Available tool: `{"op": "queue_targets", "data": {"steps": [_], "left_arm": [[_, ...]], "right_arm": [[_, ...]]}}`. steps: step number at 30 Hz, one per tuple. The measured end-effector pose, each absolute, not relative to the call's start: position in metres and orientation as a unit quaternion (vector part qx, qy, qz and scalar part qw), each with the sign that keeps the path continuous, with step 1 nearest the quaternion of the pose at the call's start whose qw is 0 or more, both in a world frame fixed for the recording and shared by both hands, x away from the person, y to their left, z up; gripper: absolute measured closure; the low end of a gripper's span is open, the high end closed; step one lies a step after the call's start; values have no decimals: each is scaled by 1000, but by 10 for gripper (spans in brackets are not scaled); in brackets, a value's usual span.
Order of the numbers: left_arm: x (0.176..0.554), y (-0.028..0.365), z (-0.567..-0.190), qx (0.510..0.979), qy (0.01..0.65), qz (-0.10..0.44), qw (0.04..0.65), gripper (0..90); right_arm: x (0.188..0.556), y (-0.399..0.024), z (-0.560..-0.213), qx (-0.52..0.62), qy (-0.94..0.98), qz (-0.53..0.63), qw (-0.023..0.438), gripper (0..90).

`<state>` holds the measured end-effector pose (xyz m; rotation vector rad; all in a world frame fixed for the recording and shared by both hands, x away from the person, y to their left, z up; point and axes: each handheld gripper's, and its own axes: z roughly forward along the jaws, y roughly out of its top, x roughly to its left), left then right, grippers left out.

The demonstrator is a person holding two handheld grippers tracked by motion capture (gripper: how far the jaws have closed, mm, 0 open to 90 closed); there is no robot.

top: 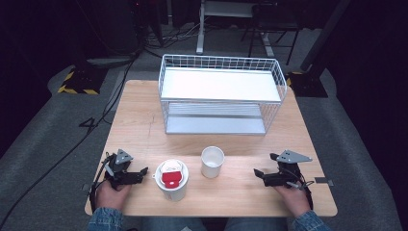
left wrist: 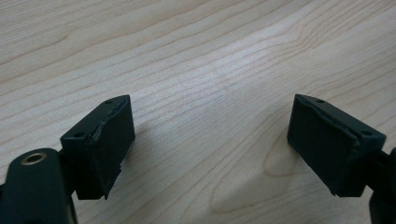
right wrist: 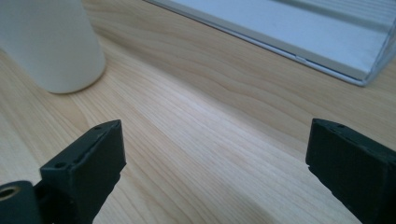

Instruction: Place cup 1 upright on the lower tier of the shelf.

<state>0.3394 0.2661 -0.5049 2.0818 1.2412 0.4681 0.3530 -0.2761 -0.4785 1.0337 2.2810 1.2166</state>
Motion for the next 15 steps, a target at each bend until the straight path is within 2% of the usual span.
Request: {"op": "queue_targets", "data": {"steps": [15], "left_arm": [[340, 266, -505, 795, 477, 179, 329, 155]], "right_arm": [[345, -251, -464, 332, 791, 488, 159, 50]]}}
